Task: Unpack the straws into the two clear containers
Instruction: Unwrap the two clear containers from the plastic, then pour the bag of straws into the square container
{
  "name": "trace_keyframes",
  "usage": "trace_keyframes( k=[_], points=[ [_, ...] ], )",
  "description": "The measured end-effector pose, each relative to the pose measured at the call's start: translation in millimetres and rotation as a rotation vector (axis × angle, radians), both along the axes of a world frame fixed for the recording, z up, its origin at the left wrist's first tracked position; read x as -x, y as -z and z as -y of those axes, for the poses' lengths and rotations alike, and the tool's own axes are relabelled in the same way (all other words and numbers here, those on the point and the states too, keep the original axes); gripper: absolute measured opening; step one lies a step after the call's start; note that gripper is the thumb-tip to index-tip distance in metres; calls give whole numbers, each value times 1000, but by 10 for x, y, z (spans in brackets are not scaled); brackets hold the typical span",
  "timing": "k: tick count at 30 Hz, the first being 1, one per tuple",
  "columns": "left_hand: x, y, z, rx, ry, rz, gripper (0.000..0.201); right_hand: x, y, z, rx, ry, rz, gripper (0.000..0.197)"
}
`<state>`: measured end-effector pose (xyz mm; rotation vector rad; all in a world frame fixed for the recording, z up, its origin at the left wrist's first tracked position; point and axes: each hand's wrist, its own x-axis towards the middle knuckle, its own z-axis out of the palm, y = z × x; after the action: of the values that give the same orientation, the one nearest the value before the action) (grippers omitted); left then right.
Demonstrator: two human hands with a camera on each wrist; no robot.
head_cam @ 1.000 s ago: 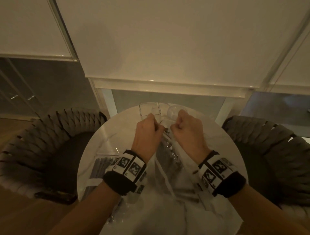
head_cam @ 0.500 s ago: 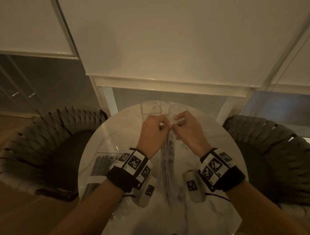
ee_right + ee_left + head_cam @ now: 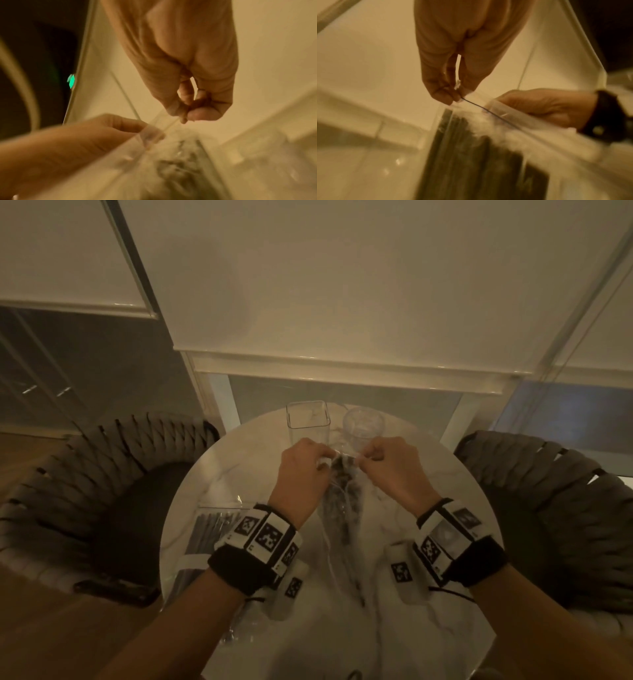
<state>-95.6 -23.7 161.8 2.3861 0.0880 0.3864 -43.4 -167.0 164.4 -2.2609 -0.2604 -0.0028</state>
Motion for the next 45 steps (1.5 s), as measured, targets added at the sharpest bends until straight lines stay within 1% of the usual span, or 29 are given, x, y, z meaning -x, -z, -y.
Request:
trace_keyframes(
  k=[1,2,3,6,8,10,12,13,15,17,19,21,22,24,26,28,30,32,33,34,35,36,37,38,39,40,42,43,45],
  points=[
    [21,-7,-17,-85,-3,-5,28,-3,-8,20,66,23,77,6],
    [52,-22,-18,-137,5,-26,30,2,-4,17,85,40,109,7],
    [77,-41,-8,-146,32,-45,32,23,-6,-10,70,40,95,10],
    [61,-39,28,21,180,-73,53,87,19,-157,-55,-79,-140,36],
    [49,-18,51,37,227,-78,62,119,8,-190,-90,-141,-256,47],
    [41,44,7,-12,194,17,54,89,-24,-109,-103,-142,-282,36],
    [42,97,-100,-28,100,77,42,28,-21,20,-19,-99,-217,22],
    [36,111,-146,-37,56,72,40,-1,-8,66,33,-66,-161,20],
    [30,107,-145,-49,59,19,45,-3,16,50,87,-38,-103,24],
    [11,112,-56,-75,161,-27,61,45,58,-65,95,-95,-178,33],
    [23,87,-38,-111,222,-72,66,66,88,-70,119,-138,-232,34],
    [80,23,-211,-219,203,-83,59,-11,40,116,213,-73,-174,33],
    [123,14,-340,-306,190,-98,59,-61,5,252,281,-26,-127,32],
    [217,11,-570,-484,175,-151,66,-145,-77,491,367,19,-85,28],
    [227,45,-696,-564,163,-177,71,-166,-138,582,373,5,-96,23],
    [197,60,-737,-510,200,-212,74,-147,-146,581,374,-7,-83,22],
    [189,71,-718,-321,308,-242,77,-87,-121,557,398,-25,-58,22],
    [219,72,-623,-109,408,-211,81,33,-98,526,377,-30,25,19],
    [240,79,-566,3,404,-153,78,111,-95,500,316,-10,98,18],
    [261,75,-509,110,368,-104,74,193,-88,478,201,34,169,17],
    [264,97,-479,162,329,-35,74,259,-77,460,61,77,230,17],
    [259,146,-473,137,298,35,77,296,-36,454,-43,104,269,18],
    [263,191,-462,70,295,85,80,307,26,461,-75,110,277,18],
    [266,245,-462,-8,303,104,76,290,115,485,-47,104,255,17],
    [279,294,-456,-86,311,85,65,270,209,519,1,93,217,15],
    [297,352,-456,-139,302,20,59,253,289,557,41,86,186,14],
    [321,437,-458,-227,297,-40,63,222,363,614,69,81,185,13],
    [321,448,-468,-266,288,-46,60,215,358,622,72,77,194,12],
    [307,361,-457,-277,272,-91,61,197,339,603,84,60,195,10]
  ],
)
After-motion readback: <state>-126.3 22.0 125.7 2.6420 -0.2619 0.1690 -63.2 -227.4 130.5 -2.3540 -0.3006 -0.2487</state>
